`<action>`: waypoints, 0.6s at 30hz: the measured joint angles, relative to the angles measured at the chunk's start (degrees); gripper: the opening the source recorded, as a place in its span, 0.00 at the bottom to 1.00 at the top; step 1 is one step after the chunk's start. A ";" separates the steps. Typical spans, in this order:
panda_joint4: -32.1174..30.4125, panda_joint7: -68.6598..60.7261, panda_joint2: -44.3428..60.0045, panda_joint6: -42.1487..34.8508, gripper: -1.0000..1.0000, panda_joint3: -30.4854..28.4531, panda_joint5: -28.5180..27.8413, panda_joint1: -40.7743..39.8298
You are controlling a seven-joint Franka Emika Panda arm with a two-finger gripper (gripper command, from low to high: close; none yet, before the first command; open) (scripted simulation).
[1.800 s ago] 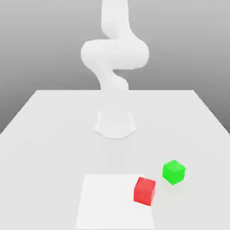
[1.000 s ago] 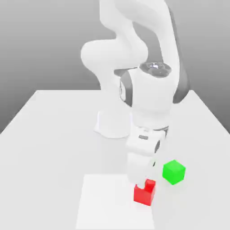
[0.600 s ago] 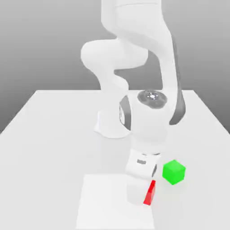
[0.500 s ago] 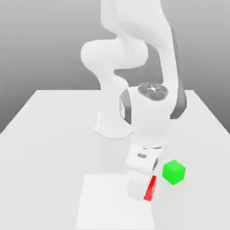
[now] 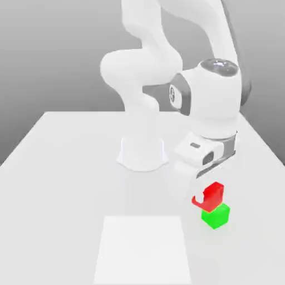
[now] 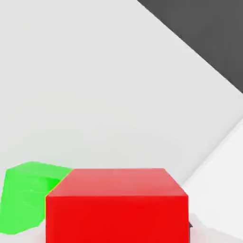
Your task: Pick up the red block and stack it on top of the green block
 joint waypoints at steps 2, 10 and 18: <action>-0.75 6.32 -1.14 -0.37 0.00 1.27 0.32 0.39; -3.86 31.78 -4.93 -1.52 0.00 7.82 1.42 0.70; -3.57 38.93 1.25 4.36 0.00 9.49 -3.70 -1.60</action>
